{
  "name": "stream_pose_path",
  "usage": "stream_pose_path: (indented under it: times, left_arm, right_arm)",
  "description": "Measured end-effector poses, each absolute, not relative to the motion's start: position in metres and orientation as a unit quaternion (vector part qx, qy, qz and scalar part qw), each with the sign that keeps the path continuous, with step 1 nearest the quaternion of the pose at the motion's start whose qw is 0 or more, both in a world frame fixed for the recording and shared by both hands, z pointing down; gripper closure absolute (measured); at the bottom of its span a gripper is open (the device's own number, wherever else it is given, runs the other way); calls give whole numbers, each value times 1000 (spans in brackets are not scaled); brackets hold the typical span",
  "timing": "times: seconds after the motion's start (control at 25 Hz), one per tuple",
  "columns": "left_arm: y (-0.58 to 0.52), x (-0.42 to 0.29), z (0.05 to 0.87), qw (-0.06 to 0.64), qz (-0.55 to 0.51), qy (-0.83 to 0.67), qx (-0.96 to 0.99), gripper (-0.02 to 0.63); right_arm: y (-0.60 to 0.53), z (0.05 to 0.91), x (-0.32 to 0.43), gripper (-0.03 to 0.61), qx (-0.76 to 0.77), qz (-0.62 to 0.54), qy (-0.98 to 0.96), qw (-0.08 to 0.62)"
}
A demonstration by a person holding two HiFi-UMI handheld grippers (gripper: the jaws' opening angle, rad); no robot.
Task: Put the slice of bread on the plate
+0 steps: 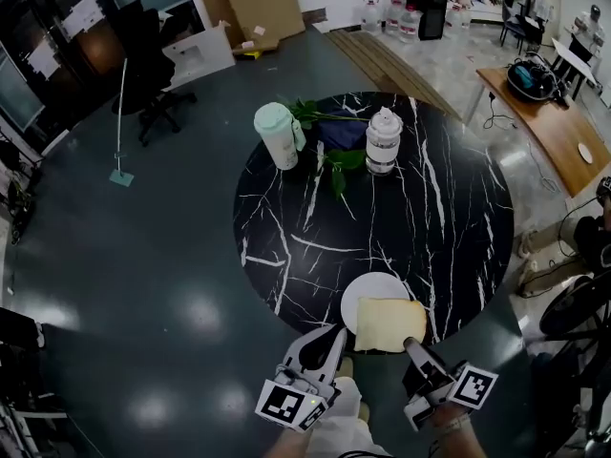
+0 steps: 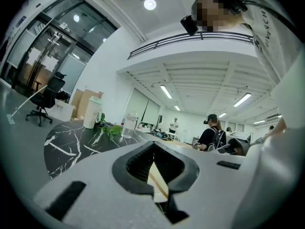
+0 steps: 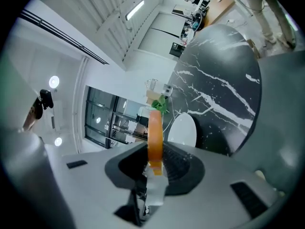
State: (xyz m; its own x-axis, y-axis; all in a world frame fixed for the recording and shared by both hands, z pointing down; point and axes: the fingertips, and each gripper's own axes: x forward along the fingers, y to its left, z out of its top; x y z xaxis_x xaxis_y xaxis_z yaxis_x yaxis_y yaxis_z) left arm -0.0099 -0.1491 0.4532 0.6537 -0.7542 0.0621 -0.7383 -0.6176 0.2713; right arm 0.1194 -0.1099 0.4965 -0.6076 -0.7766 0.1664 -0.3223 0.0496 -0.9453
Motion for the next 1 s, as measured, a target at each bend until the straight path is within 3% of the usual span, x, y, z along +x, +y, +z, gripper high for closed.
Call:
stream_pose_path:
  times: [0.2, 1.0]
  left_arm:
    - [-166, -12, 458, 113, -28, -424, 898, 606]
    - [-179, -27, 465, 122, -37, -436, 891, 606]
  right_arm:
    - [-125, 509, 109, 494, -383, -576, 695, 193]
    - [-160, 545, 113, 492, -398, -617, 654, 183]
